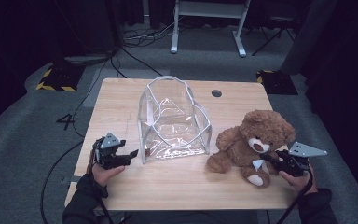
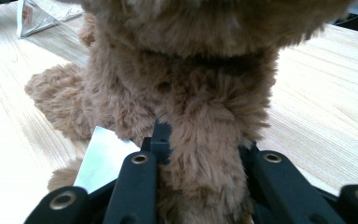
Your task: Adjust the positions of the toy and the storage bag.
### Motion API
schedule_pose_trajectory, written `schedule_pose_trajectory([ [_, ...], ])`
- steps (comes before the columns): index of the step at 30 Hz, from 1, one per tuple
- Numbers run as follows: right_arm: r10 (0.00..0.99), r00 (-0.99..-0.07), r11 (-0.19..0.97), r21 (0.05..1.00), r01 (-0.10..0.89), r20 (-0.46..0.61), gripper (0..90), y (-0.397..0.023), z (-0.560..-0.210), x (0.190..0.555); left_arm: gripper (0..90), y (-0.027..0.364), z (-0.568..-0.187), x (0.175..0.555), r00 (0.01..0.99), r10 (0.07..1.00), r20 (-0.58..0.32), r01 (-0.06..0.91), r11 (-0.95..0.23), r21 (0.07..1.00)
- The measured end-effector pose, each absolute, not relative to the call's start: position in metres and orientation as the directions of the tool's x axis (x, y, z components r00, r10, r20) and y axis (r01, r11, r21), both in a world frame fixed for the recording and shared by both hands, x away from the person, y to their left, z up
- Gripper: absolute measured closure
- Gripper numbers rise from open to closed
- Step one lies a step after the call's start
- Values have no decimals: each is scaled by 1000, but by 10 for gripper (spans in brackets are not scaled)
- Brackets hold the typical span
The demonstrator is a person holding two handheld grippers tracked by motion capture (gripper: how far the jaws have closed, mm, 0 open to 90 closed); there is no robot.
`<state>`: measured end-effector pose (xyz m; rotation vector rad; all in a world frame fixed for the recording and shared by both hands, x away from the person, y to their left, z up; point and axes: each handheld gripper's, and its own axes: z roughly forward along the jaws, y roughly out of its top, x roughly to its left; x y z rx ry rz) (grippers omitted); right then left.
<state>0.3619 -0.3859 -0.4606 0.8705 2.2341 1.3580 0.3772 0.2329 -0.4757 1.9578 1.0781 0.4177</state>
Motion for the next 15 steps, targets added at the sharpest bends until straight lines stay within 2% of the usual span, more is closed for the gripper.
schedule_pose_trajectory([
  [1, 679, -734, 339, 889, 308, -4, 709, -386, -461, 362, 300, 233, -473, 390, 535, 840, -90, 536, -255, 805],
  [8, 676, -737, 339, 890, 305, -5, 709, -386, -461, 362, 270, 219, -469, 439, 451, 888, -93, 578, -211, 788],
  [15, 671, -741, 340, 891, 303, -4, 709, -386, -462, 362, 267, 204, -469, 477, 421, 897, -138, 618, -172, 767],
])
